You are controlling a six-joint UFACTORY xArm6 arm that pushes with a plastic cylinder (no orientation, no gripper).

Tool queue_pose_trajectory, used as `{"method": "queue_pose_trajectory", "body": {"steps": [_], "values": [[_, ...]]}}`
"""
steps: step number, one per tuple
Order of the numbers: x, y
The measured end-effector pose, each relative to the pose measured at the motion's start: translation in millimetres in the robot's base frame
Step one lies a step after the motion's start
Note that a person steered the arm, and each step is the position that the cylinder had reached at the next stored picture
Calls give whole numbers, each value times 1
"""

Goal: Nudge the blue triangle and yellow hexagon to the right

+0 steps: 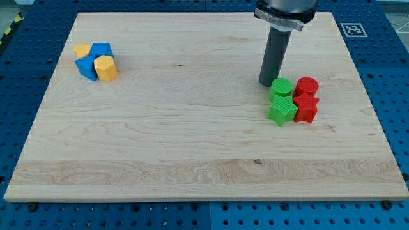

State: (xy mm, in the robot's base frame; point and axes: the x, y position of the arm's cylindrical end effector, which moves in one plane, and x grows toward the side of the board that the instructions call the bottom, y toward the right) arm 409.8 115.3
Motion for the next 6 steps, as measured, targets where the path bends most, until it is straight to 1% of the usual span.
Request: {"method": "queue_pose_trajectory", "body": {"steps": [1,3,4,5,6], "values": [[7,5],[8,4],[0,-13],[4,-41],[18,-92]]}}
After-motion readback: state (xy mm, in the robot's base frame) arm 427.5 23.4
